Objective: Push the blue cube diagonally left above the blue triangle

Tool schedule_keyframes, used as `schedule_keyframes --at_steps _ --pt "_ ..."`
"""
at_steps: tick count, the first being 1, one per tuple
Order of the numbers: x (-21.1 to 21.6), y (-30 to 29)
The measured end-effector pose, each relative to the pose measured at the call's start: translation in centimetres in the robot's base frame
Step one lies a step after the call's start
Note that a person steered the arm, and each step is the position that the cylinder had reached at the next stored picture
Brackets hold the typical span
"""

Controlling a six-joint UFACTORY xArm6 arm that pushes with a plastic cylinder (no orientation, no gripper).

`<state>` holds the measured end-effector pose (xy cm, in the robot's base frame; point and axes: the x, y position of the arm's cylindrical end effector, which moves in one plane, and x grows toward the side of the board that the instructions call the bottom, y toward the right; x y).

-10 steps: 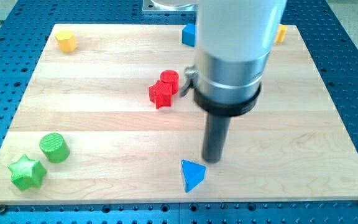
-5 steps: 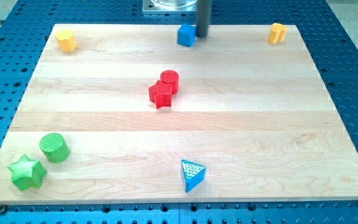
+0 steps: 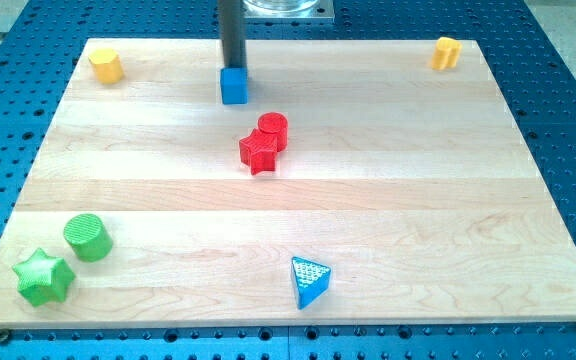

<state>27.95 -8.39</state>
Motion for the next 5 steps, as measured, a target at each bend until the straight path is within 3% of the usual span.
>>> schedule_keyframes --at_steps 2,3,5 --pt "8.2 -3.7" --pt "7.8 -2.0" --pt "-0.6 -1.0"
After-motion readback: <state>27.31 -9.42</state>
